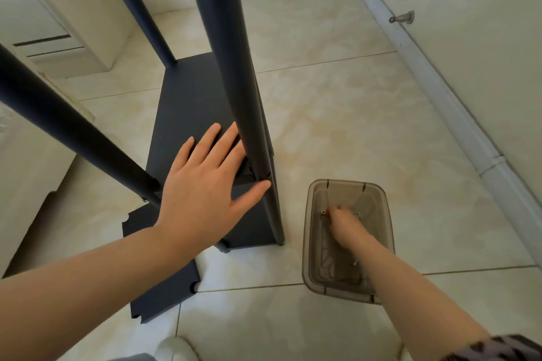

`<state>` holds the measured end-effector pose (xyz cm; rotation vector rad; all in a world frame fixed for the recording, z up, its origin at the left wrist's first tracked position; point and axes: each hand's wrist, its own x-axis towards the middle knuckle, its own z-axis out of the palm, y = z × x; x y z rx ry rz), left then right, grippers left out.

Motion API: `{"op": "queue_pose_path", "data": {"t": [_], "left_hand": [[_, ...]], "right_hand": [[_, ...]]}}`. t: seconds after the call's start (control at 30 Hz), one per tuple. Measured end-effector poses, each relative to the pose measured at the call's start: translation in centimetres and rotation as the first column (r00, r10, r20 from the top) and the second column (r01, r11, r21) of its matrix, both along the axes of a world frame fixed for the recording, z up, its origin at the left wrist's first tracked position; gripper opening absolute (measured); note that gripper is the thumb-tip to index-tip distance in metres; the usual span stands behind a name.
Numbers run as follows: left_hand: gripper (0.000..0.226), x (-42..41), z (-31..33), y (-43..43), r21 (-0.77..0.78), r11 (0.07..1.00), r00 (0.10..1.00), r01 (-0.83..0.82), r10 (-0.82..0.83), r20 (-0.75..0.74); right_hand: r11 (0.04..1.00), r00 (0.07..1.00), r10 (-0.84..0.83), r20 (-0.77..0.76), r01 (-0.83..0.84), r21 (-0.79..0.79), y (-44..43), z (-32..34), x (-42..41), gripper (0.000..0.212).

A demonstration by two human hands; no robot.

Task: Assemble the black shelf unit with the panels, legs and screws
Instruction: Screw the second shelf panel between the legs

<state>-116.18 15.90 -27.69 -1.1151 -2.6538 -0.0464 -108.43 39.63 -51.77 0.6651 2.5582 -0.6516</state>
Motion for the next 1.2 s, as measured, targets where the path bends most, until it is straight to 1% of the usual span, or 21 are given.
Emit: {"op": "queue_pose_path", "data": {"t": [0.27, 0.43, 0.7, 0.83, 0.93, 1.0, 1.13, 1.2], "left_hand": [[0.072, 0.1, 0.0, 0.0, 0.007, 1.000, 1.000, 0.006, -0.006, 0.009], [0.073, 0.0, 0.1, 0.1, -0.002, 1.000, 1.000, -0.006, 0.006, 0.022], [0.074, 0.1, 0.4, 0.1, -0.026, 1.000, 0.998, -0.001, 0.002, 0.060], [0.078, 0.1, 0.9, 0.2, -0.077, 0.997, 0.994, 0.001, 0.008, 0.112], [0.082, 0.3, 1.7, 0.3, -0.117, 0.993, 0.987, -0.010, 0.028, 0.157], [0.079, 0.3, 2.3, 0.4, -0.157, 0.988, 0.979, -0.009, 0.041, 0.199], [0.078, 0.8, 3.7, 0.6, -0.210, 0.978, 0.950, 0.001, 0.065, 0.307], [0.080, 1.2, 4.3, 0.6, -0.233, 0.972, 0.931, 0.006, 0.080, 0.357]], "right_hand": [[0.991, 0.996, 0.089, 0.015, -0.090, 0.102, -0.6, -0.5, 0.8, 0.037], [0.993, 0.997, 0.067, 0.032, -0.070, 0.091, -0.6, 0.0, 0.8, 0.036], [1.000, 0.996, 0.015, 0.093, -0.017, 0.018, -0.1, 2.6, 0.6, 0.016], [0.997, 0.996, 0.052, 0.065, -0.055, 0.045, 0.3, 5.9, 0.1, 0.014], [0.995, 0.995, 0.095, 0.025, -0.096, 0.037, 0.2, 9.9, -0.7, 0.019], [0.990, 0.991, 0.133, -0.012, -0.132, 0.040, -0.1, 13.3, -1.0, 0.021], [0.979, 0.977, 0.196, -0.081, -0.191, 0.066, -0.6, 20.1, -1.2, 0.013], [0.980, 0.974, 0.200, -0.102, -0.199, 0.026, -0.7, 23.4, -0.9, 0.006]]}}
